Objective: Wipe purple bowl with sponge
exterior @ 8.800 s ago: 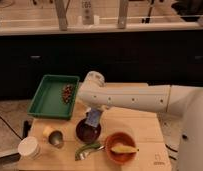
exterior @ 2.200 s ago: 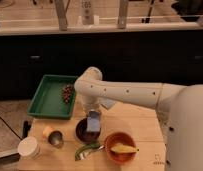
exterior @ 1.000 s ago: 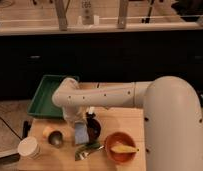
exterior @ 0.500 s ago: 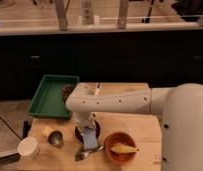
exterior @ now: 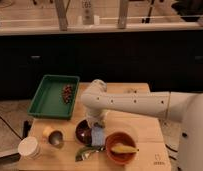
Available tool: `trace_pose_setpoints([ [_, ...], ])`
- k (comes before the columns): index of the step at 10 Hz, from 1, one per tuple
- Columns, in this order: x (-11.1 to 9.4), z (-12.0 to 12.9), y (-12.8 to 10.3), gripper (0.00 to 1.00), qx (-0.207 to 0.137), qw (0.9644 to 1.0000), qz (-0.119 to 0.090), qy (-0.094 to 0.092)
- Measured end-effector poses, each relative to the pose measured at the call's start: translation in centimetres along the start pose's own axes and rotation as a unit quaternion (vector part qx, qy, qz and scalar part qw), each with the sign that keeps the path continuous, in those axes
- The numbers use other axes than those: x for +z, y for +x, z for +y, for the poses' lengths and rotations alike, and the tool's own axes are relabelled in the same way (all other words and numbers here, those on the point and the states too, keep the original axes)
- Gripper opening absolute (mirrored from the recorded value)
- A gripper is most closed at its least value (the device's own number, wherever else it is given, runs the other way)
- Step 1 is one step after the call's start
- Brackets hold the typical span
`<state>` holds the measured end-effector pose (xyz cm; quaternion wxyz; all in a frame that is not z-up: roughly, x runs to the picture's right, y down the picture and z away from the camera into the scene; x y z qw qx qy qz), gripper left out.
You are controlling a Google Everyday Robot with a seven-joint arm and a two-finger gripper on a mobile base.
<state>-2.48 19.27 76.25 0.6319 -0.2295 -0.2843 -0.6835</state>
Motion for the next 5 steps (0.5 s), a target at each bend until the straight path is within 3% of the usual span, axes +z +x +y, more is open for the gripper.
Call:
trace_pose_setpoints([
  [3, -1.4, 0.1, 2.1, 0.00, 0.007, 0.9999, 0.009, -0.002],
  [5, -2.0, -1.2, 3.3, 0.00, -0.002, 0.9999, 0.012, -0.008],
])
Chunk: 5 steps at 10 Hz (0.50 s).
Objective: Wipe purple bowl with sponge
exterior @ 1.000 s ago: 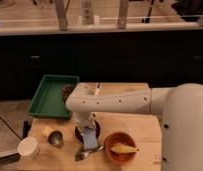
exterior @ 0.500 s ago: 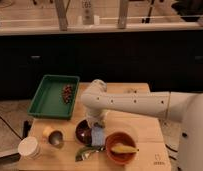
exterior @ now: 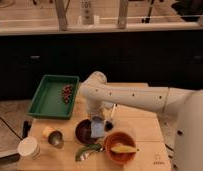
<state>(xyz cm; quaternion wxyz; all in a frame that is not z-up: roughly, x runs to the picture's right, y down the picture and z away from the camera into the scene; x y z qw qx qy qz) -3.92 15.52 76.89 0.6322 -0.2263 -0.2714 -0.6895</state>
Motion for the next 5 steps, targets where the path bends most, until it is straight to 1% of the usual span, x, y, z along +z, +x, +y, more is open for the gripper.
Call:
trace_pose_setpoints([
  [1, -0.3, -1.5, 0.8, 0.00, -0.011, 0.9999, 0.001, -0.007],
  [2, -0.5, -2.7, 1.3, 0.00, -0.019, 0.9998, 0.002, -0.009],
  [4, -0.6, -5.3, 1.9, 0.00, -0.044, 0.9989, -0.001, -0.014],
  [5, -0.5, -6.1, 2.0, 0.00, -0.057, 0.9982, -0.001, -0.018],
])
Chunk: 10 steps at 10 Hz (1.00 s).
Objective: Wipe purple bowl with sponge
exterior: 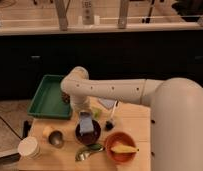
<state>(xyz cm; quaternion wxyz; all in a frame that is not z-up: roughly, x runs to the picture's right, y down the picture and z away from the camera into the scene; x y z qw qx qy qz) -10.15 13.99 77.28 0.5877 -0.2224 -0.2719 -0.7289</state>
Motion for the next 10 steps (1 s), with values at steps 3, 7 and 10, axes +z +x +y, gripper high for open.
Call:
trace_pose_setpoints([
  [3, 0.4, -2.2, -1.1, 0.00, -0.038, 0.9993, -0.004, -0.006],
  [7, 1.6, -2.1, -4.5, 0.00, -0.048, 0.9988, -0.007, 0.000],
  [10, 2.0, 1.0, -6.4, 0.00, -0.026, 0.9996, -0.005, 0.012],
])
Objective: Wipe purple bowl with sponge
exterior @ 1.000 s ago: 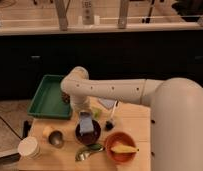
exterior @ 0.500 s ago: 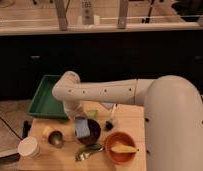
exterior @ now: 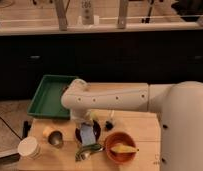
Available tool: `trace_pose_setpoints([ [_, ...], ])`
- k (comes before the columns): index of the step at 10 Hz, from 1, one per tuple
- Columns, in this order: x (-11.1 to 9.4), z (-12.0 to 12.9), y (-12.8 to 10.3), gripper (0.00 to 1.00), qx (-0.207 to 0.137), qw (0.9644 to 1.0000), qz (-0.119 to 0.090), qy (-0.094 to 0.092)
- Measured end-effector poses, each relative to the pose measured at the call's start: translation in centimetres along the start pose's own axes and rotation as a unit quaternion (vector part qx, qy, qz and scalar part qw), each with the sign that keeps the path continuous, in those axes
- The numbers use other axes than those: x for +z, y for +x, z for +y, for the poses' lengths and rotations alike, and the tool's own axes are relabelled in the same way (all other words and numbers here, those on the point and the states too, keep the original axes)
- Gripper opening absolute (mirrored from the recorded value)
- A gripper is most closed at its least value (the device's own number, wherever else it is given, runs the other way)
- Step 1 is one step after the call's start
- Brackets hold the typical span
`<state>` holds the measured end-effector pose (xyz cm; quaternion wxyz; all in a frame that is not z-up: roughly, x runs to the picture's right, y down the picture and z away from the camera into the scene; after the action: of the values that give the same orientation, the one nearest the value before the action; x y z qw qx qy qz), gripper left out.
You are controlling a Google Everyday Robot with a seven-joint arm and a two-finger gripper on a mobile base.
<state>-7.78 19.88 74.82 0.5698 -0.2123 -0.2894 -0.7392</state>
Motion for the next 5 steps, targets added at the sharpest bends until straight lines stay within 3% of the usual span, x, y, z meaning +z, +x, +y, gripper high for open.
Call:
trace_pose_setpoints([
  [2, -0.1, 2.5, -0.5, 0.00, 0.025, 0.9996, 0.007, 0.008],
  [5, -0.6, 4.7, 0.7, 0.00, 0.051, 0.9983, 0.021, 0.018],
])
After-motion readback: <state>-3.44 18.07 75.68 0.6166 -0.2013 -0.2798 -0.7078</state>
